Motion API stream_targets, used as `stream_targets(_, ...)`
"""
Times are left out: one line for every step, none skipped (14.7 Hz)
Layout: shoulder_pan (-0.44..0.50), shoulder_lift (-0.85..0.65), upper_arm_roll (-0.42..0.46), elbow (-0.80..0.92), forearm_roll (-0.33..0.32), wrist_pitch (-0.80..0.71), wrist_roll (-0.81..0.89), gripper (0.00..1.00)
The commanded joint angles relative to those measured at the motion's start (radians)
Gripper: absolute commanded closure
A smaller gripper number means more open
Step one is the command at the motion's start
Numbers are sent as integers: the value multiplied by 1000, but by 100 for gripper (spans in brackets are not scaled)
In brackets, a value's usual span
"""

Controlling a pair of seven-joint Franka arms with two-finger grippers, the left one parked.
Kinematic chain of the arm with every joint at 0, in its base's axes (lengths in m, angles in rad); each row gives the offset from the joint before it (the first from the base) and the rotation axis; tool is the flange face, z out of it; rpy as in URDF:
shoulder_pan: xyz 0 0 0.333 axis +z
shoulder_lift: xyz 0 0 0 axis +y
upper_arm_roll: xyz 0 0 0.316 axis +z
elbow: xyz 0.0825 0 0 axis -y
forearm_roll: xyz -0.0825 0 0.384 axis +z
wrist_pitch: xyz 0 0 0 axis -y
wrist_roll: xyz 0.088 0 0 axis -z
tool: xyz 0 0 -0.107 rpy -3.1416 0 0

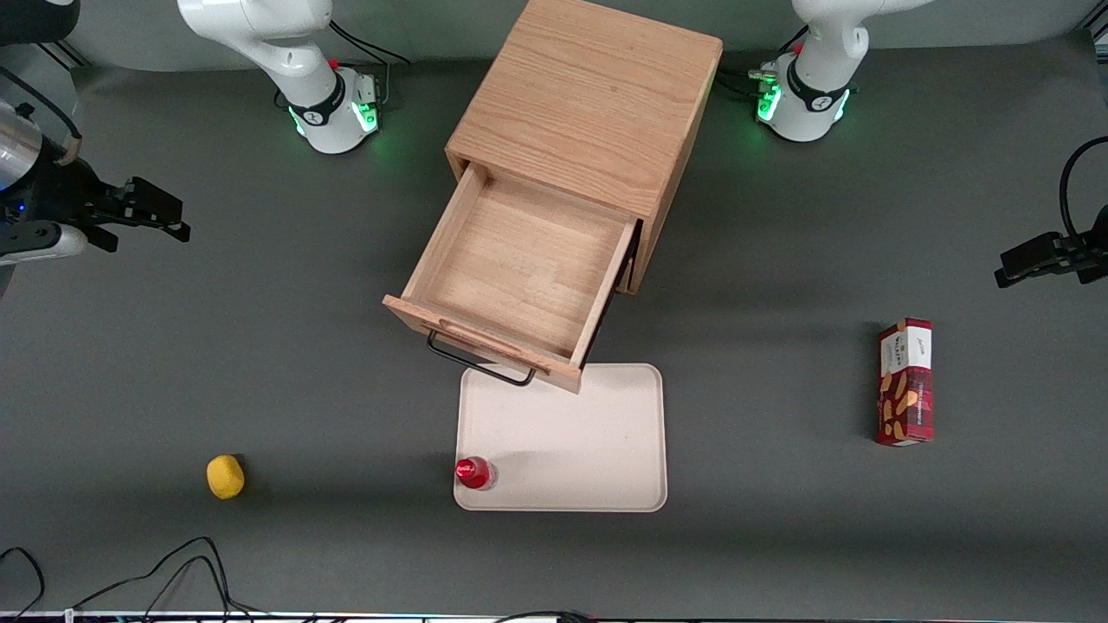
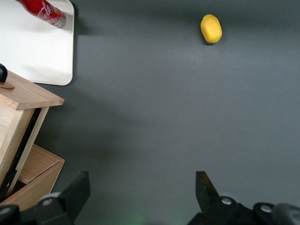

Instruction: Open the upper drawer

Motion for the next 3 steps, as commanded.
stream_targets(3,20,8,26,-37,-11,31,0)
stream_targets(6,20,14,26,-81,2,29,0)
stream_targets(8,20,20,23,-113,20,31,0)
